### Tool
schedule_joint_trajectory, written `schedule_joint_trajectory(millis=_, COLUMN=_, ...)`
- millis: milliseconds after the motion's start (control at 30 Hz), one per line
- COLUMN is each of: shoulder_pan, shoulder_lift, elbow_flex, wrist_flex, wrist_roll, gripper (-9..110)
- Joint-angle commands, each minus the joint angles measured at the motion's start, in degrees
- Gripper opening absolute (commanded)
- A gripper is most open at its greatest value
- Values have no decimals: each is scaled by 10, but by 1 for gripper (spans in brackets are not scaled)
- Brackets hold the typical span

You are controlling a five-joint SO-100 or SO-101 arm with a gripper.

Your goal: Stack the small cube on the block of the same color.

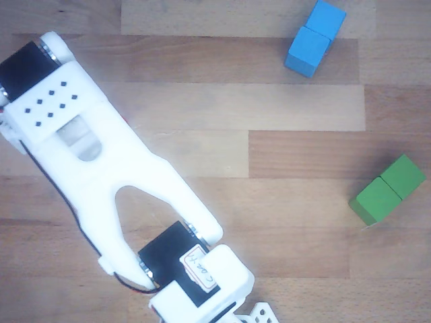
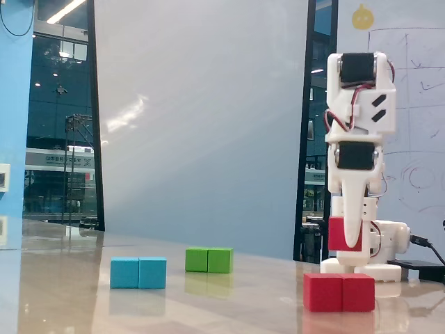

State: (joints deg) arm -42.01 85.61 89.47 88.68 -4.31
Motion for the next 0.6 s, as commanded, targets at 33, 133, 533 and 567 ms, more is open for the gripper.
schedule_joint_trajectory(millis=33, shoulder_pan=3, shoulder_lift=4, elbow_flex=-51, wrist_flex=-23, wrist_roll=-7, gripper=6)
schedule_joint_trajectory(millis=133, shoulder_pan=3, shoulder_lift=-2, elbow_flex=-51, wrist_flex=-31, wrist_roll=-7, gripper=6)
schedule_joint_trajectory(millis=533, shoulder_pan=18, shoulder_lift=-29, elbow_flex=-50, wrist_flex=-35, wrist_roll=-7, gripper=6)
schedule_joint_trajectory(millis=567, shoulder_pan=25, shoulder_lift=-29, elbow_flex=-50, wrist_flex=-35, wrist_roll=-7, gripper=6)
